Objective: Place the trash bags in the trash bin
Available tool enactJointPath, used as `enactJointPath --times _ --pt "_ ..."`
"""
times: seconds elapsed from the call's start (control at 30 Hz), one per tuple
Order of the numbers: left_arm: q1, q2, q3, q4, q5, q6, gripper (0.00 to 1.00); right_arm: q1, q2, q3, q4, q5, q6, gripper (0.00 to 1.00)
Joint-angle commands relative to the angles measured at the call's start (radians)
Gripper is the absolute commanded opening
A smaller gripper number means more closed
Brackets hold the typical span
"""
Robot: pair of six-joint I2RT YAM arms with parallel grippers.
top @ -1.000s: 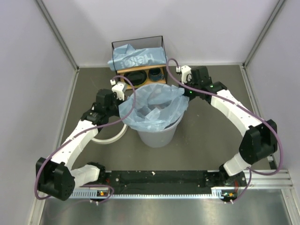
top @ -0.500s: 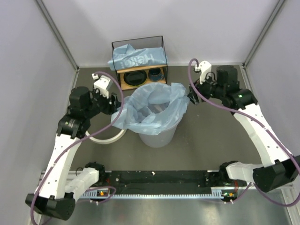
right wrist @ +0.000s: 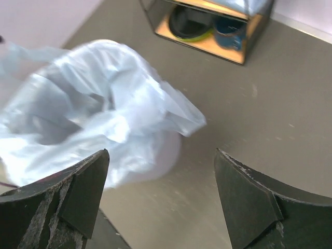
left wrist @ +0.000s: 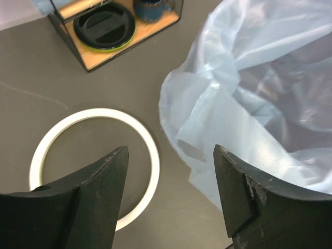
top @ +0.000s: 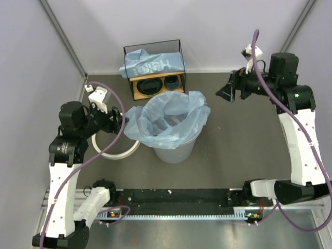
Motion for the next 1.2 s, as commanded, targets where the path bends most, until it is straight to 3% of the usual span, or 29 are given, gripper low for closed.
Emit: enactJointPath --times 0.0,0.03,0.23,0.3,0.43,0.5,0.6,0.63,0.8,0.83,0.87,0.97,1.17 --pt "0.043 -0.062 0.056 0.105 0.223 -0.159 0.72 0.050 0.088 0.117 -0.031 -0.151 0.207 0.82" --pt "0.043 -0.063 0.066 0.112 0.293 -0.189 0.73 0.085 0.098 0.121 -0.030 -0.139 0.219 0.82" --pt "0.049 -0.045 0.120 0.079 0.373 -0.206 0.73 0.146 0.178 0.125 -0.045 -0.062 0.239 0.80" --pt "0.050 -0.033 0.117 0.062 0.468 -0.203 0.72 0.158 0.195 0.124 -0.053 -0.062 0.247 0.79" --pt "0.049 0.025 0.106 -0.048 0.591 -0.122 0.74 0.162 0.204 0.124 -0.053 -0.139 0.259 0.62" --pt "0.049 0.032 0.087 -0.075 0.601 -0.101 0.75 0.165 0.210 0.115 -0.051 -0.148 0.268 0.62" --pt "0.049 0.027 0.054 -0.073 0.593 -0.082 0.76 0.170 0.230 0.119 -0.048 -0.162 0.280 0.52" --pt "0.049 0.029 0.047 -0.076 0.585 -0.087 0.76 0.170 0.230 0.118 -0.048 -0.176 0.290 0.42" --pt "0.049 0.039 0.014 -0.082 0.576 -0.079 0.76 0.170 0.209 0.086 -0.085 -0.248 0.287 0.18" --pt "0.049 0.043 0.014 -0.085 0.576 -0.068 0.74 0.170 0.201 0.079 -0.086 -0.248 0.274 0.05" --pt "0.049 0.044 0.014 -0.094 0.575 -0.062 0.72 0.170 0.180 0.072 -0.093 -0.245 0.265 0.00" --pt "0.049 0.039 0.013 -0.113 0.568 -0.039 0.67 0.161 0.145 0.061 -0.146 -0.237 0.213 0.00" --pt "0.050 -0.011 -0.027 -0.121 0.530 -0.044 0.37 0.086 0.048 0.012 -0.272 -0.205 0.123 0.00"
